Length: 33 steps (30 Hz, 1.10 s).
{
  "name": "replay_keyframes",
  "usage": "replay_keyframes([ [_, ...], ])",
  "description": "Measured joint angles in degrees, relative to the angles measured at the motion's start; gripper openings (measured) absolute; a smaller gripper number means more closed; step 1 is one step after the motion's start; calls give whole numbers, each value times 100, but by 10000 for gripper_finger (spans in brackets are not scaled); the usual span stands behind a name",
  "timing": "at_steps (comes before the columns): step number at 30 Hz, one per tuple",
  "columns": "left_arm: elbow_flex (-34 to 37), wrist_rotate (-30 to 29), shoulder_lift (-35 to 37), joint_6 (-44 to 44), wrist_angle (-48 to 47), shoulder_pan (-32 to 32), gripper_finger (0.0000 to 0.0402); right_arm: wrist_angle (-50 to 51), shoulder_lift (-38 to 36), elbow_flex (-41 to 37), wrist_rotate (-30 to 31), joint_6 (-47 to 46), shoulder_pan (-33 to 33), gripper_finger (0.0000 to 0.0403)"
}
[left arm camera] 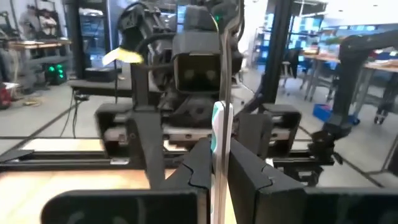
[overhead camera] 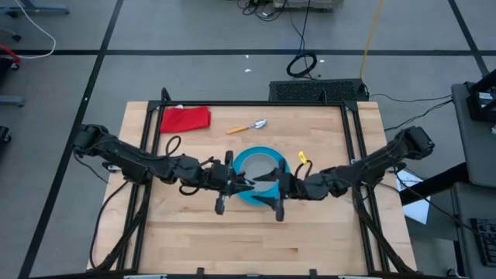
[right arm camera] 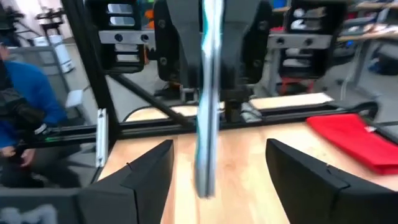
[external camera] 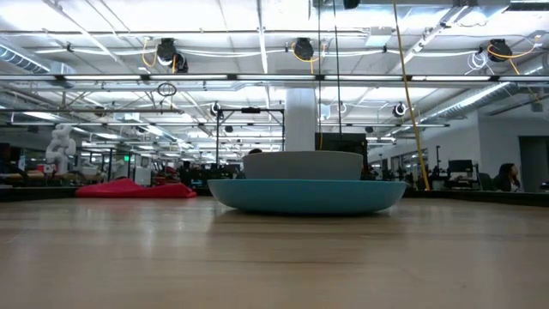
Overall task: Set table place
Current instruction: Put the blue fork to the left of the blue plate
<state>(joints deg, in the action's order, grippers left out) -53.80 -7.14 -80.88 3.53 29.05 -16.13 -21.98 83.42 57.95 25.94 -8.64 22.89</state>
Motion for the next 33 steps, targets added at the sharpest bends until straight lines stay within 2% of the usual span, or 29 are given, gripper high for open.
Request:
replay_keyframes([
  [2,0,-9,-11,7,-125,10,27,-38,87,0,-201,-88,-71,232],
  [6,0,128,-4,-2,-133,10,27,-128,181,0,-226,-118,-113,200],
  [15,0,160,-11,-26,-346,14,27,-141,179,0,-683,-102,-116,104],
  [23,0,211,-11,-69,-358,30,27,-94,179,0,-682,21,-120,22],
  [29,0,124,-11,-41,-367,29,36,-35,177,0,-614,55,-120,19],
  [33,0,-543,-11,14,-382,-25,78,-8,177,0,9,240,-95,17],
])
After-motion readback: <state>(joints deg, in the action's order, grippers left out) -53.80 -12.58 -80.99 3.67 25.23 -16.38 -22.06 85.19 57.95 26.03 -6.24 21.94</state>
